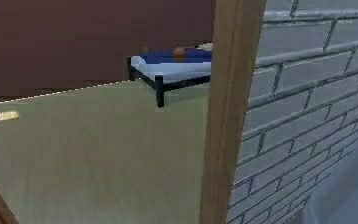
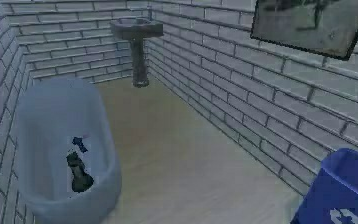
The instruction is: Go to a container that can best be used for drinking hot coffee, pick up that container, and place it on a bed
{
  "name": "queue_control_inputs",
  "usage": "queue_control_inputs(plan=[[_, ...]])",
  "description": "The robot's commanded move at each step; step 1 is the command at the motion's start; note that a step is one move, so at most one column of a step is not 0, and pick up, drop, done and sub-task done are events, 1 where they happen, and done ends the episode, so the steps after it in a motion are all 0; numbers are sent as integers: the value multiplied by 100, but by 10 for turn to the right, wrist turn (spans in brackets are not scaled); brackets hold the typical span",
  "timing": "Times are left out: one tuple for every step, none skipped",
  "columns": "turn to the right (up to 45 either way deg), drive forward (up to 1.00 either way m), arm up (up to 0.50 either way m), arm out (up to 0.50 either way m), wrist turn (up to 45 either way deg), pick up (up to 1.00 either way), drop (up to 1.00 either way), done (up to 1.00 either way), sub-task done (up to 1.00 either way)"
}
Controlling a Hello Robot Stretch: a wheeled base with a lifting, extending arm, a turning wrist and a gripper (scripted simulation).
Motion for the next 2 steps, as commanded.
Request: queue_control_inputs(plan=[[-300,0,0,0,0,0,0,0,0],[0,100,0,0,0,0,0,0,0]])
